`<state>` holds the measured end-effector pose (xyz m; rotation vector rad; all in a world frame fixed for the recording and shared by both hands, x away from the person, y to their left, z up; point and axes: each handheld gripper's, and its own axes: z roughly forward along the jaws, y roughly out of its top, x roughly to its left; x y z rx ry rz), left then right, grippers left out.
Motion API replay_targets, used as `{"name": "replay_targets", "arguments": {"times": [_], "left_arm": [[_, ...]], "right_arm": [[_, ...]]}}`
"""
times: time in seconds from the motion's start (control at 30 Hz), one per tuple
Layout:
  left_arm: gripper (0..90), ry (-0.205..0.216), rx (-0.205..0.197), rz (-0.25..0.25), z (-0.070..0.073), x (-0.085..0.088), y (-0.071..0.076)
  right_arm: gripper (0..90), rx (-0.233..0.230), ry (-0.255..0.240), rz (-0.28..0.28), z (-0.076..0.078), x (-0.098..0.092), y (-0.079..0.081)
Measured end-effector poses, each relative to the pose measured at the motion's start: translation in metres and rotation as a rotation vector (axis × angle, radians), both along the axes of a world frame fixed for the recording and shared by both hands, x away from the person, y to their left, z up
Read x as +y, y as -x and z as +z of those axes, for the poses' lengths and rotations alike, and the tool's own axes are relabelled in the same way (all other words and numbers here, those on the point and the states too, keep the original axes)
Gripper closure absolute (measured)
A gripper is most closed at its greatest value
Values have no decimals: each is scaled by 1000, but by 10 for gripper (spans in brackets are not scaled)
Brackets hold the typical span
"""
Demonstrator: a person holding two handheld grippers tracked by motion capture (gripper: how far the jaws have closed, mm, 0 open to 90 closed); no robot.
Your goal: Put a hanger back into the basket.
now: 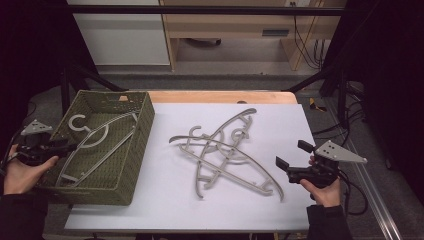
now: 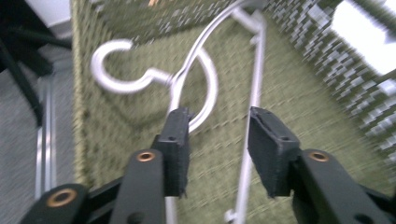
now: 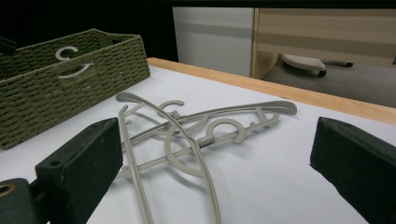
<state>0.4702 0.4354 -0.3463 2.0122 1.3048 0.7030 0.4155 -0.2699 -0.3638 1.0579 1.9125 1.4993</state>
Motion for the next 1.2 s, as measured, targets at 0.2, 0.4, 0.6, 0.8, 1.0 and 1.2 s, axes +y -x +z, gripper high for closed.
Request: {"name": "replay_targets", "arguments": {"times": [0.2,0.4,0.6,0.8,1.0,1.2], "left_arm": [[355,89,-124,-48,14,-23,12],[226,193,-217,-123,20,-56,22],[136,242,-273,-225,21,-103,32],[88,276,-272,-280,14,-133,38],[83,255,-270,-332,1,-163,48],[85,245,-275,-362,-9,-173,52]], "right_arm": [[27,3,-1,1,0,0,0],[28,10,7,3,-1,2,-1],[37,23,12,9,-3,6,-3],[53,45,33,24,-7,15,-10],[70,102,93,45,-22,33,-24],[82,155,141,61,-36,47,-37]]}}
